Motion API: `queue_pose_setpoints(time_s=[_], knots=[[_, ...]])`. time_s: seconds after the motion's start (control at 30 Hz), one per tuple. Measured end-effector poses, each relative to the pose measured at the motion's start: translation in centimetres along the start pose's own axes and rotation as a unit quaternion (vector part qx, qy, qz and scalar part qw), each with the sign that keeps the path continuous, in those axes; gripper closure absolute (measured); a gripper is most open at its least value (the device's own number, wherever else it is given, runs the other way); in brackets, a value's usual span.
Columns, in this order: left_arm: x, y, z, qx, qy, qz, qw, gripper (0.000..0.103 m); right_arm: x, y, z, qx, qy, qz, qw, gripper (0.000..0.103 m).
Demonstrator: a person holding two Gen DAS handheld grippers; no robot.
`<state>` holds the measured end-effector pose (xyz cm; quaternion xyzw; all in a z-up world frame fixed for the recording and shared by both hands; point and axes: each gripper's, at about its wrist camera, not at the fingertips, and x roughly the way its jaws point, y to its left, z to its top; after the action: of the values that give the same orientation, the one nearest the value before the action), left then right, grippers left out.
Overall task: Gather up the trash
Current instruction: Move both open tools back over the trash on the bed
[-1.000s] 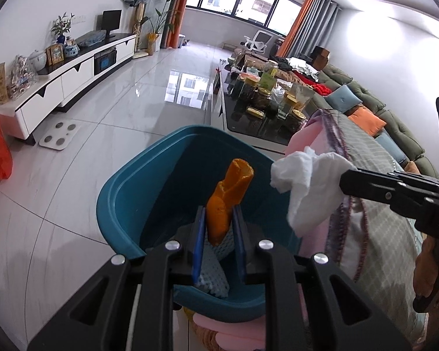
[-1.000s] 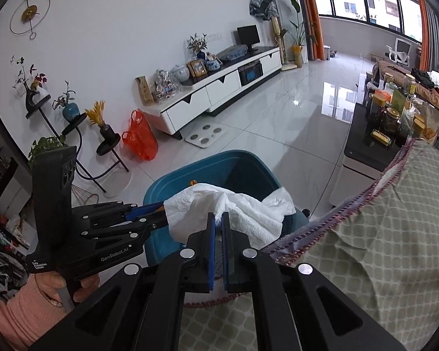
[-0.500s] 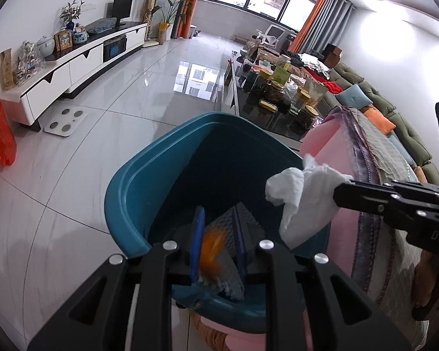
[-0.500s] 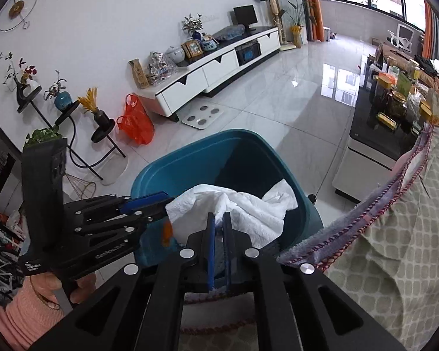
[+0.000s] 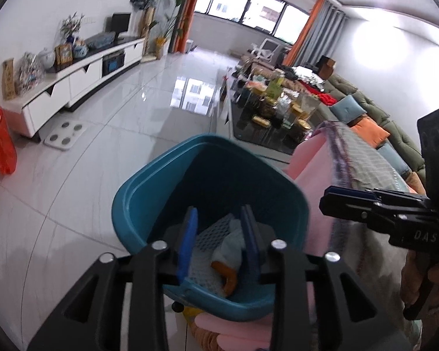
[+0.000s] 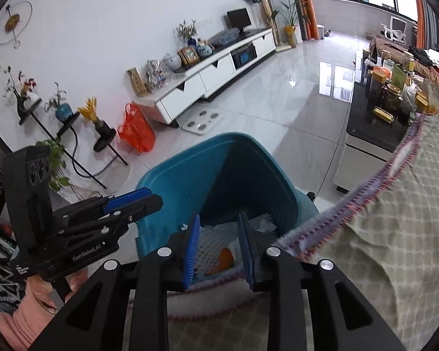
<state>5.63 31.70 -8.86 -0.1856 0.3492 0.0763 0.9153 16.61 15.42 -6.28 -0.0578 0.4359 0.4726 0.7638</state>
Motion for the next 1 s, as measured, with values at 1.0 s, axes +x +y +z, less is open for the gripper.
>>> queue_pose_setpoints(time_s=[1.0], knots=[[-2.4,-30.4,-8.9,0.275,0.041,-0.293,0.9147,0.036,-31.9,-10.4,-19.1,0.148,-0.206,-0.21,0.944,0.051]])
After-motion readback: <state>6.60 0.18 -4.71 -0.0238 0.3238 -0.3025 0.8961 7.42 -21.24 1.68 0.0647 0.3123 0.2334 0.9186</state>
